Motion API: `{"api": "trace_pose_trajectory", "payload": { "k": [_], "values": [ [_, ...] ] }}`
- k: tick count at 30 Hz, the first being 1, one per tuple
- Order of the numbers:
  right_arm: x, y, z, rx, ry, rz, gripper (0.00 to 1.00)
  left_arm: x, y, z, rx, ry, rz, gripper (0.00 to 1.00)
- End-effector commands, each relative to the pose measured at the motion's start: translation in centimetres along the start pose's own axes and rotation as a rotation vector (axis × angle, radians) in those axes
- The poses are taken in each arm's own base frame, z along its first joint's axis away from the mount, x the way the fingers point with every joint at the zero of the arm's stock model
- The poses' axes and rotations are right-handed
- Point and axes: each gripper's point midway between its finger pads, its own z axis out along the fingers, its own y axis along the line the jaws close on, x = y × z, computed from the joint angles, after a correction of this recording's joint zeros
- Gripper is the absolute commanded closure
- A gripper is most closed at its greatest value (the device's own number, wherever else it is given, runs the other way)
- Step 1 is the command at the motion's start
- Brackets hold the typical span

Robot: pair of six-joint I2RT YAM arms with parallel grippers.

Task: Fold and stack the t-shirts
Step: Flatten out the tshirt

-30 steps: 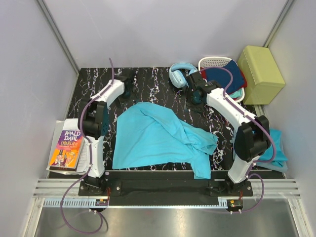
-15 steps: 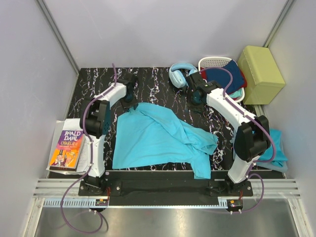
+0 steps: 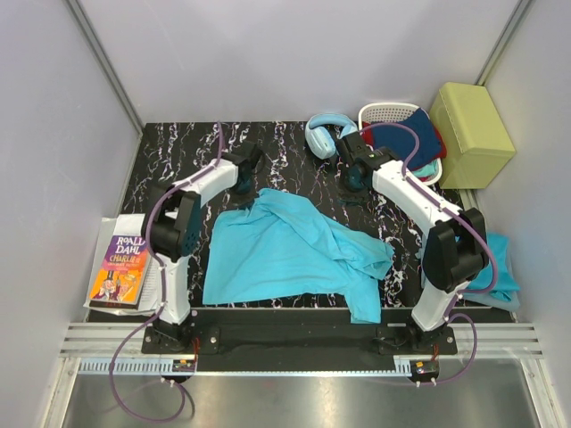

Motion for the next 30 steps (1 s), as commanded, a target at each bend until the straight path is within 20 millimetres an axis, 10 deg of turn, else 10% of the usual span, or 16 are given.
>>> {"api": "trace_pose_trajectory", "payload": {
  "k": [1, 9, 27, 30],
  "values": [
    [-0.1, 0.3, -0.5, -0.009, -0.026, -0.018, 0.78, -2.1, -1.1, -5.3, 0.063, -0.14, -0.022, 1.0],
    [0.2, 0.4, -0.2, -0.013, -0.018, -0.017, 0.87, 0.2, -1.8, -7.7, 0.089, -0.155, 0.0, 1.0],
    [0.4, 0.5, 0.1, -0.011, -0.011, -0.025, 0.95, 12.7, -5.3, -6.0, 0.103, 0.037, 0.209, 0.96],
    [0.4, 0.4, 0.1, -0.009, -0.014, -0.025, 0.94, 13.2, -5.7, -6.5, 0.108, 0.018, 0.245, 0.78]
  ]
}}
